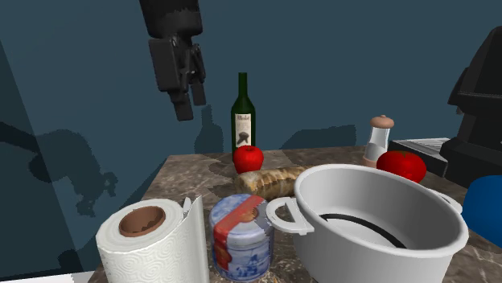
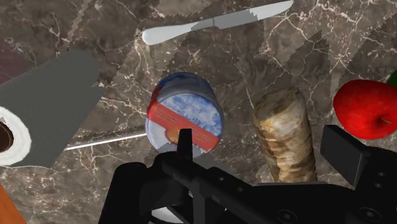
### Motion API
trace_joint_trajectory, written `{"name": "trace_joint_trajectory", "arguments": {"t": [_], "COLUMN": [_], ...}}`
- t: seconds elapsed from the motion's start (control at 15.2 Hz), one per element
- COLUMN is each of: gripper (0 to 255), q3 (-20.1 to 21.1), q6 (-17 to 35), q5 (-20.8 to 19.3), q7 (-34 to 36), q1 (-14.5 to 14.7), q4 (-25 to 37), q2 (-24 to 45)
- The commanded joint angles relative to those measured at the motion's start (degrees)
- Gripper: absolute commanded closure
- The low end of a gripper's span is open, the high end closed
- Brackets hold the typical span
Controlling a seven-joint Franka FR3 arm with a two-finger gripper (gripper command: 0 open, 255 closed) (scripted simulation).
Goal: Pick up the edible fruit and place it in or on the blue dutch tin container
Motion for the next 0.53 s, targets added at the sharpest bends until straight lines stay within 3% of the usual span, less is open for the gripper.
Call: {"name": "trace_joint_trajectory", "arguments": {"t": [0.0,0.46], "gripper": [0,0], "q3": [2.6,12.1], "q6": [2.6,9.8], "q5": [0.1,-4.0], "q7": [3.1,15.4], "q1": [0.0,-1.4], "q4": [0.9,7.9], "q2": [2.9,16.0]}}
